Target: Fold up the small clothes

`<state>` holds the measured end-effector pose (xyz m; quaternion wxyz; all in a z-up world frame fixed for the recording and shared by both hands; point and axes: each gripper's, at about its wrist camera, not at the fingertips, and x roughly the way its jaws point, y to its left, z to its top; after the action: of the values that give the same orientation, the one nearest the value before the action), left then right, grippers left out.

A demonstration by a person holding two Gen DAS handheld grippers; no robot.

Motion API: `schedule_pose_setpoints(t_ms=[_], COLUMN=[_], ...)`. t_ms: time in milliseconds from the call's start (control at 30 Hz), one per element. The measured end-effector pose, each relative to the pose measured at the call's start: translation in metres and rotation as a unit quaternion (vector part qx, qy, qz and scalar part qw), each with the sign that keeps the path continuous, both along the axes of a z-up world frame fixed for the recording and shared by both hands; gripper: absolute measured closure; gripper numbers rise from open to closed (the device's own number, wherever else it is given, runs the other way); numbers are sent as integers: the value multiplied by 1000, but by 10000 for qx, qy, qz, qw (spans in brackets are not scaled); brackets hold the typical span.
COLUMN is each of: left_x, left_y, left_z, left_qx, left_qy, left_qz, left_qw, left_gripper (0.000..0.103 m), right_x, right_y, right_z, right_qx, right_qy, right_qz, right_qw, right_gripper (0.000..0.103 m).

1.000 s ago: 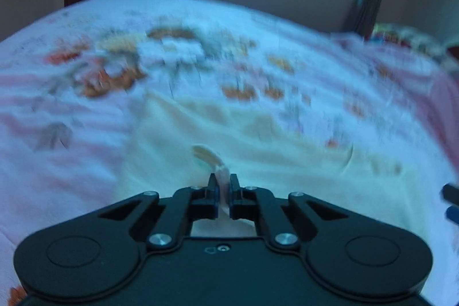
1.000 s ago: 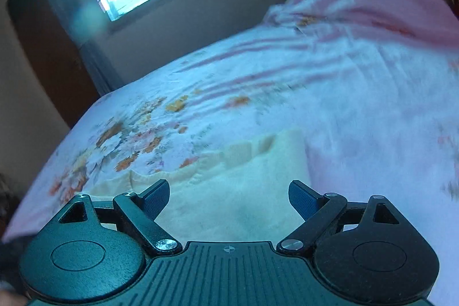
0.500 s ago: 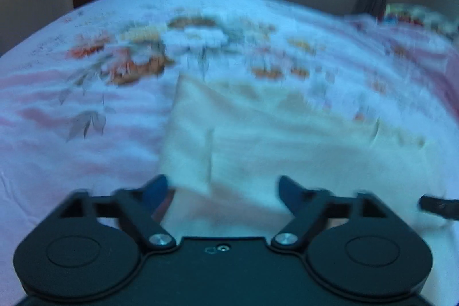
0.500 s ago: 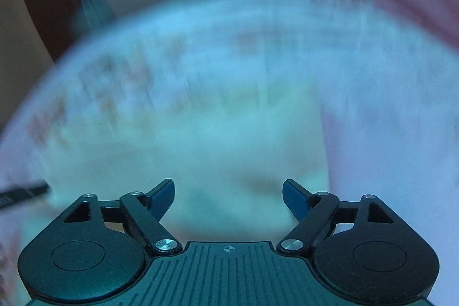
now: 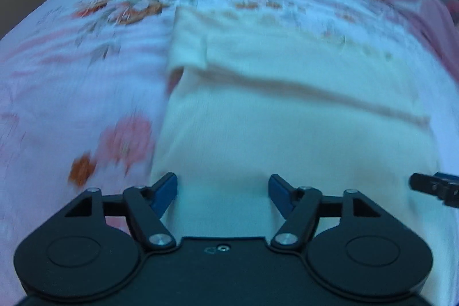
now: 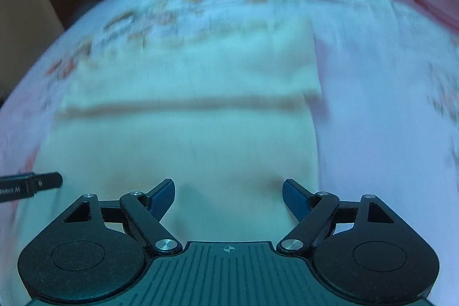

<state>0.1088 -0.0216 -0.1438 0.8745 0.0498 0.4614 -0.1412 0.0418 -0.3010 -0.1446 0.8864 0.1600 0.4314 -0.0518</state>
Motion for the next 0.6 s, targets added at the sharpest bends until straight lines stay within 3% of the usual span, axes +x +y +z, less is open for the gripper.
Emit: schedule_pose_setpoints(t_ms=[100, 333, 467, 600], left_x=[-32, -86, -112, -130], left_y=[17, 64, 93, 110], left_z=[8, 11, 5, 4], left_qx=[75, 287, 75, -191], left_qy=[-87, -51, 148, 265], left_qz=[-38, 117, 222, 122], left_qw=[9999, 9995, 9996, 9994], left_gripper=[37, 37, 39, 49], right_x=[-43, -138, -172, -185], right_y=[0, -8, -4, 4], right_z=[13, 4, -3, 0], right_qx=[80, 500, 760, 930], right_qy=[-161, 174, 206, 160], right_qz=[9, -119, -122, 28], right_qw=[9998, 9985, 9968, 9955], right_gripper=[21, 21, 21, 22])
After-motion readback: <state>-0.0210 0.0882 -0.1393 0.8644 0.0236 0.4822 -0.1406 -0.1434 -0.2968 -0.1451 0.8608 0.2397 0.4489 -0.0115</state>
